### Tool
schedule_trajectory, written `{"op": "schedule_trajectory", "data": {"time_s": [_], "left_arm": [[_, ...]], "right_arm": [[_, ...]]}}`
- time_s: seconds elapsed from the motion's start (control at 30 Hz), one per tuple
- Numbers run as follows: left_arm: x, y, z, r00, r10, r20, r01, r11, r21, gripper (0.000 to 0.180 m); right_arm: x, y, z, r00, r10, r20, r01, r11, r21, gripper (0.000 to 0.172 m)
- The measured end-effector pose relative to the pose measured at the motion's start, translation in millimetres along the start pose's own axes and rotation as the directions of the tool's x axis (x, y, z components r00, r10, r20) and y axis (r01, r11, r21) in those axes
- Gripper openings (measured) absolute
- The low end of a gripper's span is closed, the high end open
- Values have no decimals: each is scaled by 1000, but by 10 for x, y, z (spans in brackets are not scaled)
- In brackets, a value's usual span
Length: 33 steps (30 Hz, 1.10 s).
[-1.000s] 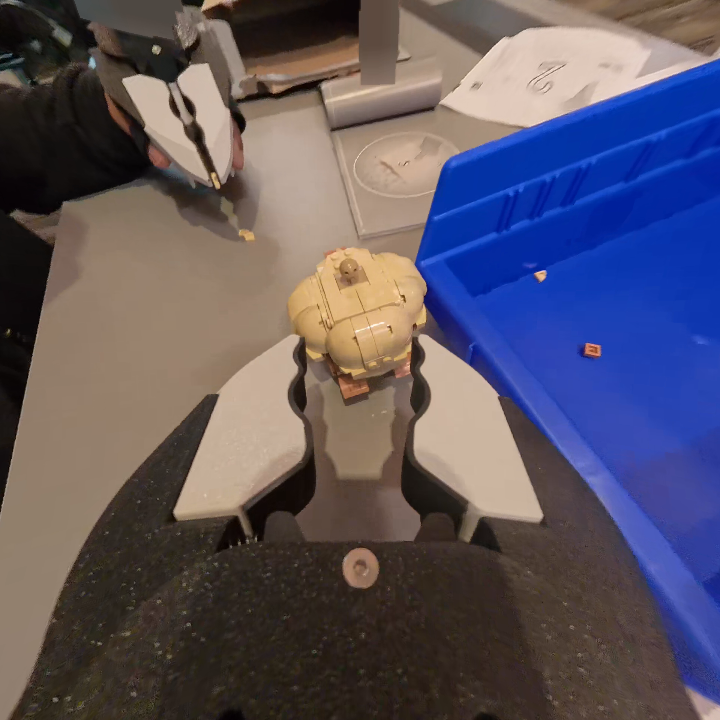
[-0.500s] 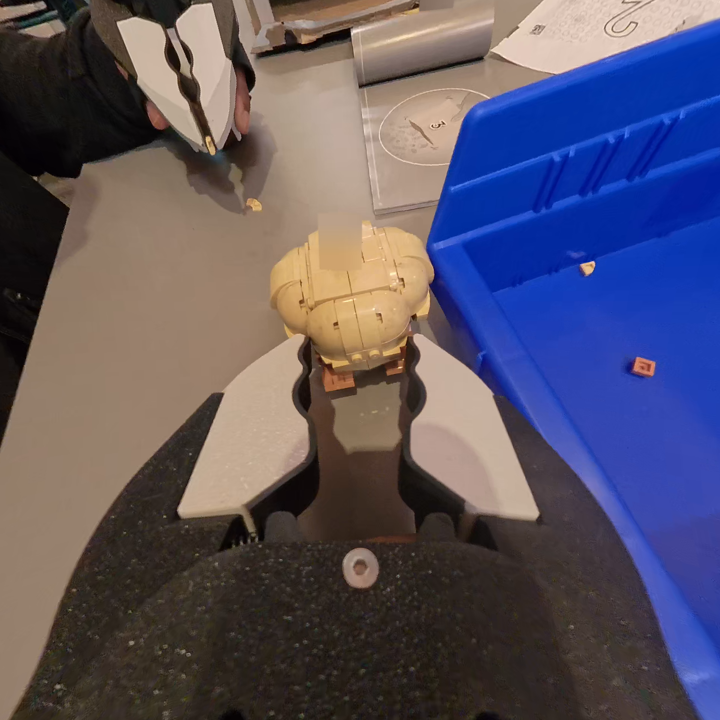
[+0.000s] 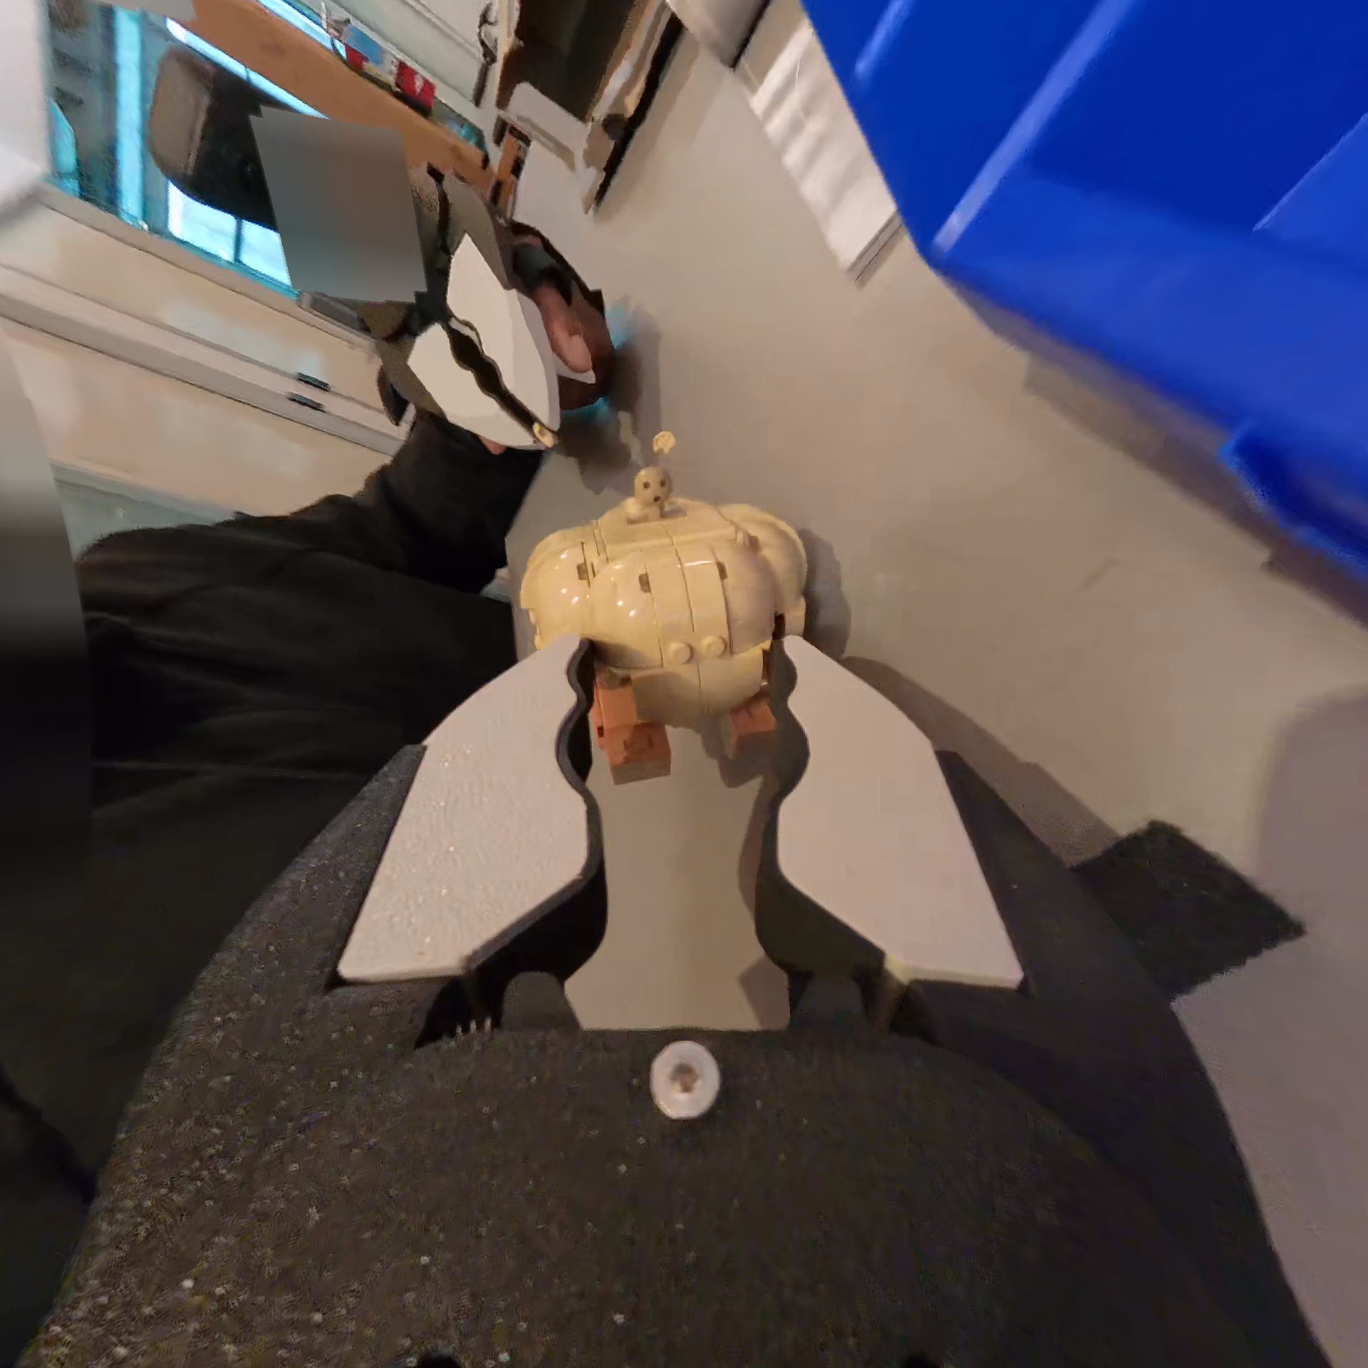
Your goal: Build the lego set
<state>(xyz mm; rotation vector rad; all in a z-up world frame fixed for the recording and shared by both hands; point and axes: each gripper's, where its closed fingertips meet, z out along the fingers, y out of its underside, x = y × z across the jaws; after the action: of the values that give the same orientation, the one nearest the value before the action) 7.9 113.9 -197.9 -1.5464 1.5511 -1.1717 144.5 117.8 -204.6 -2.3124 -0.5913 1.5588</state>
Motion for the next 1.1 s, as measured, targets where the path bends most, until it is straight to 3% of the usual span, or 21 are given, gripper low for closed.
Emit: {"op": "schedule_trajectory", "data": {"time_s": [0.13, 0.47, 0.67, 0.9, 1.1], "left_arm": [[46, -9, 8, 1000, -6, -20, 6, 1000, 1, 3], [108, -44, 6, 998, -25, -59, 26, 999, 21, 3], [175, -215, 8, 971, -180, -161, 195, 977, 86, 3], [298, -496, 229, 847, -415, -333, 467, 880, 90, 3], [352, -610, 399, 810, -466, -357, 524, 848, 82, 3]], "right_arm": [[12, -26, -6, 999, 12, -38, -13, 1000, -14, 45], [-85, -236, -189, 943, -292, -158, 310, 945, 106, 46], [-549, -261, -253, 769, -586, -254, 626, 770, 119, 37], [-893, -11, 196, 484, -846, -223, 853, 513, -95, 34], [-923, -21, 386, 429, -866, -258, 880, 465, -97, 26]]}}
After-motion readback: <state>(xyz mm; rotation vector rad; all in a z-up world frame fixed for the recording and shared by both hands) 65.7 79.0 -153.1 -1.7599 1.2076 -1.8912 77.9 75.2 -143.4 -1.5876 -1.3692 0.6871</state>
